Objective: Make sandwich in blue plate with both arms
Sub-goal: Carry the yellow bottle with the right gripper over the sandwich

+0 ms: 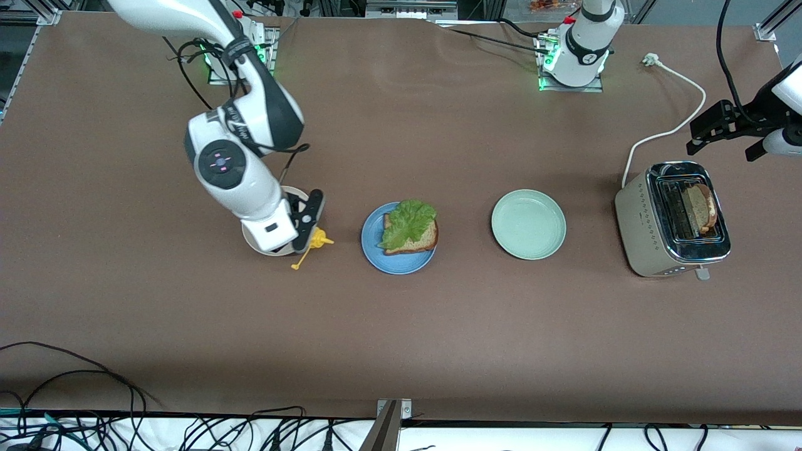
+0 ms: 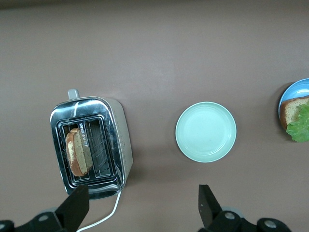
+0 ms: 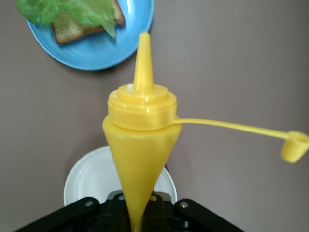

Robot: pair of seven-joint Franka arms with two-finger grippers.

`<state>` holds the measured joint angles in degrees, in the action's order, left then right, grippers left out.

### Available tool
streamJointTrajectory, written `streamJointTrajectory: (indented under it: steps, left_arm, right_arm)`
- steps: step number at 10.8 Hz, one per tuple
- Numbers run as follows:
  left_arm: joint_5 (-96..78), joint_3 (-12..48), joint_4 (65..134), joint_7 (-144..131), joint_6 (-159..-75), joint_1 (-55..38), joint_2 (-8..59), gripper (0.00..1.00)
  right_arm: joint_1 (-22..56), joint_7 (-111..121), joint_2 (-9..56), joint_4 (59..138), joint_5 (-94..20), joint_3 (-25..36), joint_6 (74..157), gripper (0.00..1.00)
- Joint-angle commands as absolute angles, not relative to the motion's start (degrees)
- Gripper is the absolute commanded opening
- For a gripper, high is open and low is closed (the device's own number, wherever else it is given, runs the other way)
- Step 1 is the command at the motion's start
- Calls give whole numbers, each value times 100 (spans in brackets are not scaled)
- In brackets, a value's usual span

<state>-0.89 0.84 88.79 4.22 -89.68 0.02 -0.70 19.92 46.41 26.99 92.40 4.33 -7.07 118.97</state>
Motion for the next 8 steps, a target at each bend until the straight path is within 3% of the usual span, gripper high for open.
streamJointTrajectory:
  steps: [1, 3, 8]
  left_arm:
    - [-220, 88, 8719, 519, -8859, 44, -18, 100]
    - [-220, 88, 8719, 527, -8859, 44, -18, 100]
    - [-211, 88, 8719, 545, -8859, 44, -18, 100]
  right_arm:
    - [2520, 4185, 2935, 8948, 1210, -747, 11874, 7]
    - [2942, 4114, 3286, 8588, 1912, -738, 11795, 7]
    - [3708, 3586, 3691, 8543, 3988, -738, 11453, 7]
